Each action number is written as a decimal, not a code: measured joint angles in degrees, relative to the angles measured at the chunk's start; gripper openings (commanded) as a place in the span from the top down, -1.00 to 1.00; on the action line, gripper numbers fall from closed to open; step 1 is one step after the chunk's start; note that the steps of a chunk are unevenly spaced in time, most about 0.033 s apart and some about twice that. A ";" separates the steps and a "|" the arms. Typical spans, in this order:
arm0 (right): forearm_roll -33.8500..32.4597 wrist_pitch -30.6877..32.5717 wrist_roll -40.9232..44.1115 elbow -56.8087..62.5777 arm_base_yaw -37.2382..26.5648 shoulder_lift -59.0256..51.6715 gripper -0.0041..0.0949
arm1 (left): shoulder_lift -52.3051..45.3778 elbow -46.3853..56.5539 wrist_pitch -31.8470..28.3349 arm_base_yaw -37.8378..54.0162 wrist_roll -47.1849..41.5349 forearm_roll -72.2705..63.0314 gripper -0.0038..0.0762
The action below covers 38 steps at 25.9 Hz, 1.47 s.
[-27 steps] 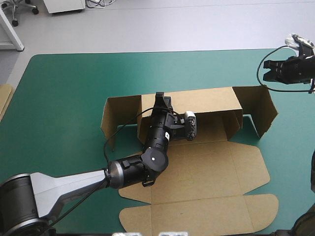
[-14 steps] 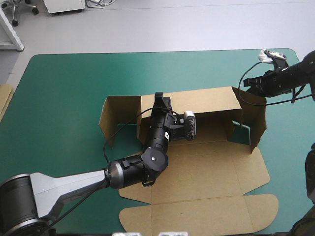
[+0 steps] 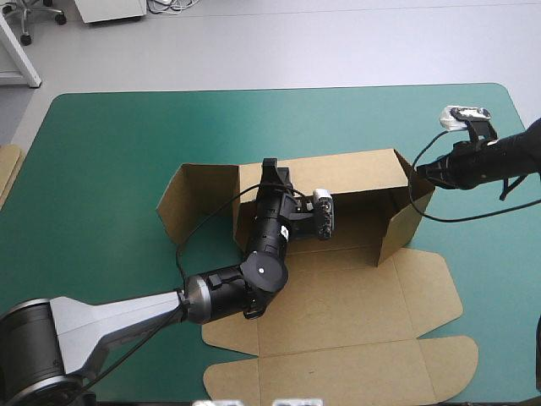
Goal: Fold the box
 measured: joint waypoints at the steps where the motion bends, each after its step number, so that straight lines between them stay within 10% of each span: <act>1: 0.22 -0.86 -1.25 1.36 0.00 -1.00 0.96 | 0.00 0.00 0.00 0.00 0.15 0.00 0.93; 8: 2.90 -4.98 -13.27 10.20 0.00 -5.16 0.94 | 0.00 0.00 0.00 0.00 0.42 0.00 0.93; 16: 3.62 -6.20 -18.33 14.10 0.00 -5.16 -0.17 | 0.00 0.00 -0.17 0.00 0.60 0.00 0.93; 38: -1.99 -2.32 -17.39 14.10 3.38 -5.18 -0.32 | 0.00 0.00 -0.40 0.00 0.60 0.37 0.93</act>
